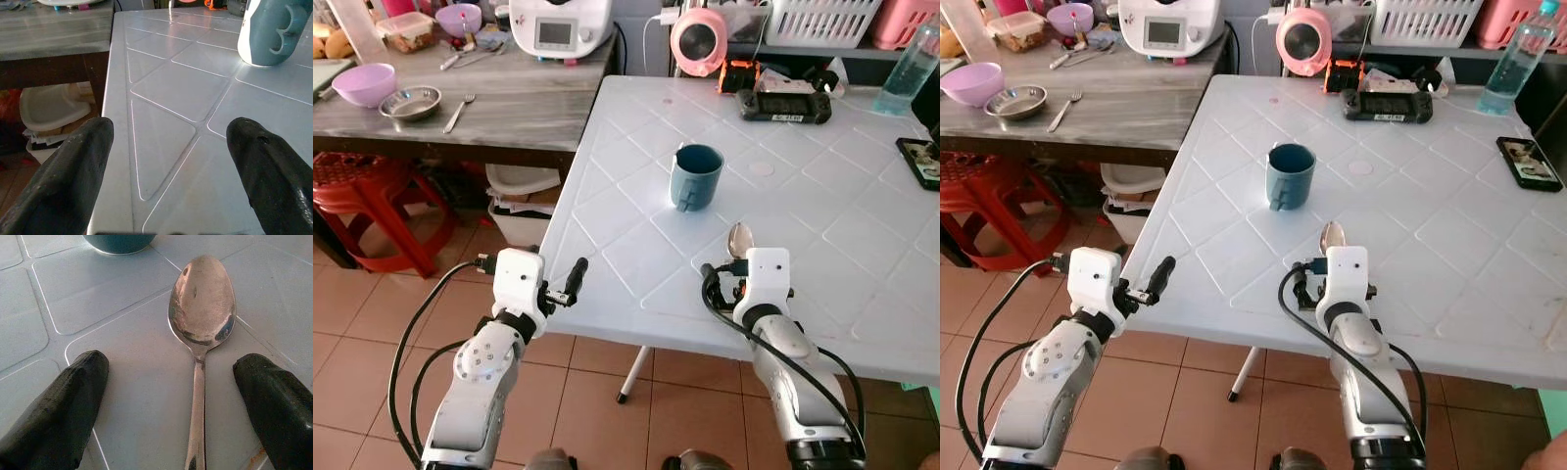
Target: Setting the table
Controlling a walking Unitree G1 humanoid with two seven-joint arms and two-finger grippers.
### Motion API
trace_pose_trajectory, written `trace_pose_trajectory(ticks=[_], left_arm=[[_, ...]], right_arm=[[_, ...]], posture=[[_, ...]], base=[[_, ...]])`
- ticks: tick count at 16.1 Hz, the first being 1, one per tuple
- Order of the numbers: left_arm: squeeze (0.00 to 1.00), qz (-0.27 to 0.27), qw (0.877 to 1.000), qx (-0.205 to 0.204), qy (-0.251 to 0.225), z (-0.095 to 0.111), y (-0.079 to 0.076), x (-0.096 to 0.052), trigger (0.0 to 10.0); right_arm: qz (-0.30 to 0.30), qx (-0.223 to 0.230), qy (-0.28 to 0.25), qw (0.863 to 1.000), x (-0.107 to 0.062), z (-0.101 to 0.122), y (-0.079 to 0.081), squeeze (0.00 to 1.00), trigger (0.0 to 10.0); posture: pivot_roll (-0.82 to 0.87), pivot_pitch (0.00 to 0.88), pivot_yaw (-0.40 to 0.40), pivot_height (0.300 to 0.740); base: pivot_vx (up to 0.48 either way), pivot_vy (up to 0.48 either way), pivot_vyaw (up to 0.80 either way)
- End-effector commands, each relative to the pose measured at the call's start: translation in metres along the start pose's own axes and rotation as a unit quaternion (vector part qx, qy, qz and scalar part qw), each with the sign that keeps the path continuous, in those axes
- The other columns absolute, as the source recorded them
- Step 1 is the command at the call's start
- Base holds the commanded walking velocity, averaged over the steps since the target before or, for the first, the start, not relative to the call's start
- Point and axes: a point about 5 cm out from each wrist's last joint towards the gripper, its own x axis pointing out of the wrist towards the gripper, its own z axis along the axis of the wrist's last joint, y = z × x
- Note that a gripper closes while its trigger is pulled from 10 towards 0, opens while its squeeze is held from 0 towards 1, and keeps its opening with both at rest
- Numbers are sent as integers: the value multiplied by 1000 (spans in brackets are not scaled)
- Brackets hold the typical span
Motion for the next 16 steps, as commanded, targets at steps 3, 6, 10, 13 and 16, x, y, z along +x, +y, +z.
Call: trace_pose_trajectory(ticks=[3, 6, 10, 13, 16], left_arm=[[0, -10, 1000, 0, 5, 1, -2, 1, 10000], [0, -13, 1000, 1, 7, 0, -1, 1, 10000], [0, -16, 1000, 3, 10, 0, -2, 1, 10000], [0, -20, 1000, 7, 14, 0, -1, 1, 10000], [0, -23, 1000, 11, 16, -1, -1, 1, 10000]], right_arm=[[-18, 15, 58, 998, 0, -18, -11, 0, 0], [-18, 17, 74, 997, -1, -22, -13, 0, 0], [-15, 33, 89, 995, -3, -25, -16, 0, 0], [-11, 57, 104, 993, -2, -29, -21, 0, 0], [-1, 60, 109, 992, -1, -31, -21, 0, 0]], posture=[[-17, 34, 32, 740], [-16, 32, 34, 740], [-15, 32, 36, 740], [-13, 34, 42, 740], [-12, 32, 46, 740]], base=[[0, 0, 0], [0, 0, 0], [0, 0, 0], [0, 0, 0], [0, 0, 0]])
